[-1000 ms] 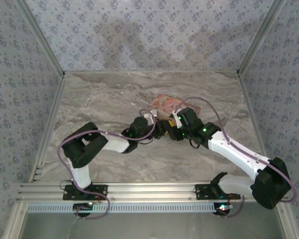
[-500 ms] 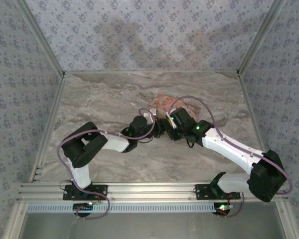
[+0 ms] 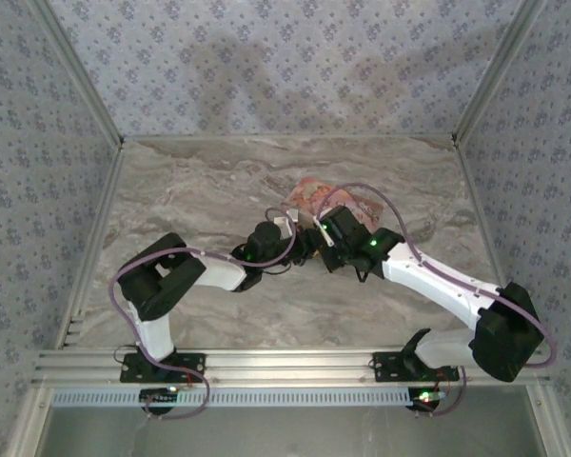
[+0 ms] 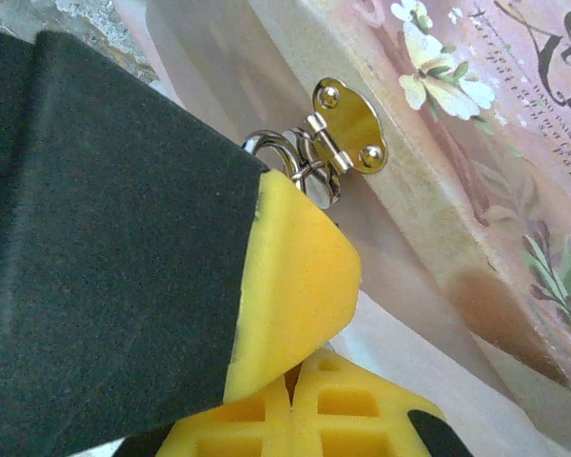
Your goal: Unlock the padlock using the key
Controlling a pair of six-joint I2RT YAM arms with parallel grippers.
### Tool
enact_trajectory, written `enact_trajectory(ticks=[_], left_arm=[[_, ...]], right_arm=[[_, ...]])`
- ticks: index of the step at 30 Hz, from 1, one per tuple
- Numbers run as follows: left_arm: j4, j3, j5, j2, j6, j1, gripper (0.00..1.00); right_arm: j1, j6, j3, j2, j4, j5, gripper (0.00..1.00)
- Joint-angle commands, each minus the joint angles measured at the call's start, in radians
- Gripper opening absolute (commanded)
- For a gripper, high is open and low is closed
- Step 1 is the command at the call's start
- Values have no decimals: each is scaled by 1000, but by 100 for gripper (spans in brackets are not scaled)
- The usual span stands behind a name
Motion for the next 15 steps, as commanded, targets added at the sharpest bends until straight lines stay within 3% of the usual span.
enact_trajectory(ticks=[1,15], left_arm=[[91,-5,17,-28,26,-18,16],[183,-190,-115,14,23,-20,42]], right_arm=[[10,39,-59,11,98,-128,0],[15,77,-222,105,316,-208,0]])
